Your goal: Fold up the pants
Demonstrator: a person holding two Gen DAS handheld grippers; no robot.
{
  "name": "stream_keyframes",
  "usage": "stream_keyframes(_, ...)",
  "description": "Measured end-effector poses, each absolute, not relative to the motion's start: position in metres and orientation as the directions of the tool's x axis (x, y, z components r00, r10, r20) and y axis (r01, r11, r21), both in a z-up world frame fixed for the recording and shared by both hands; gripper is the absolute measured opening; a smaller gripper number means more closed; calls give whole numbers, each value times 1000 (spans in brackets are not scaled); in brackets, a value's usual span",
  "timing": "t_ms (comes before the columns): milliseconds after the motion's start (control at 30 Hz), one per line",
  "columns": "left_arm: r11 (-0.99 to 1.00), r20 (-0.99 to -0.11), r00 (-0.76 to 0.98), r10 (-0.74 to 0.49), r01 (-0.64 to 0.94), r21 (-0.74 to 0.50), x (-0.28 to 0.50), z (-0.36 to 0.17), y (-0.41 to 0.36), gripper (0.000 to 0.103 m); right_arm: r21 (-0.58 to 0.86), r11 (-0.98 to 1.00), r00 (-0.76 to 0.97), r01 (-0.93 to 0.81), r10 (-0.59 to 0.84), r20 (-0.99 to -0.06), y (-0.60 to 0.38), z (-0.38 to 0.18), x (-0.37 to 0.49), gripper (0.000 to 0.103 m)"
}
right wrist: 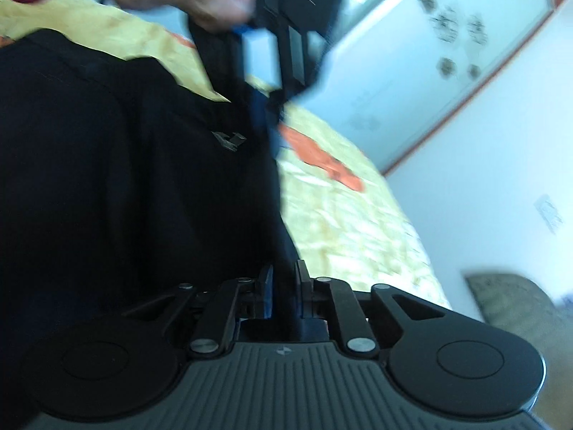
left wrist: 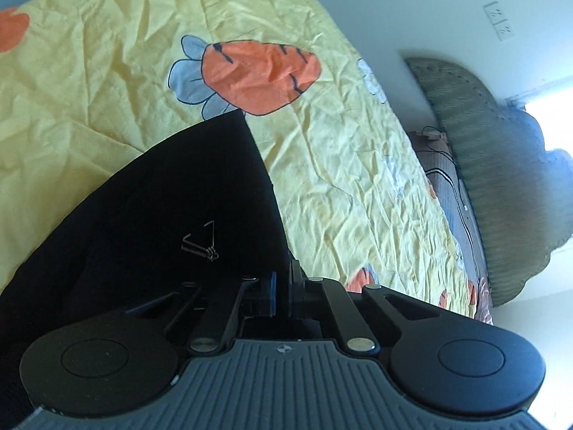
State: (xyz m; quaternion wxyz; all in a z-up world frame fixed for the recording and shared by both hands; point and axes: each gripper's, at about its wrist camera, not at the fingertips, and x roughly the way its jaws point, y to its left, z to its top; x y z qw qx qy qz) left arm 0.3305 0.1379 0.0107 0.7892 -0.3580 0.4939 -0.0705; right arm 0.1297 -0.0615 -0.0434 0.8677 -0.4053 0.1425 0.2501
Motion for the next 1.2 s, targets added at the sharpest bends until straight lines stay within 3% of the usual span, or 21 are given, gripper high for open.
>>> stream_keyframes(167, 762, -716, 523, -462, -178, -622, 299, 22, 138, 5, -609, 630, 852, -483, 177, -493, -94, -46, 152, 13)
stream_keyframes(300, 762, -703, 529, -476, -152, -630, 276, 23, 139, 5, -559, 681, 839, -472, 152, -523, -114, -43, 157, 13)
stream_keyframes(700, 735, -664, 546, -510, -124, -667, 183, 27, 181, 4, -569, 668, 858, -480, 222, -463, -102, -10, 35, 9)
stream_keyframes(1000, 764, -686, 528, -500, -104, -637, 131, 14, 200, 4, -508, 662, 809, -550, 271, -522, -64, -23, -42, 9)
stream_keyframes(1200, 838, -725, 539, -429, -62, -542, 117, 12, 193, 4, -470, 669, 783, -576, 288, -551, -54, -33, -58, 9)
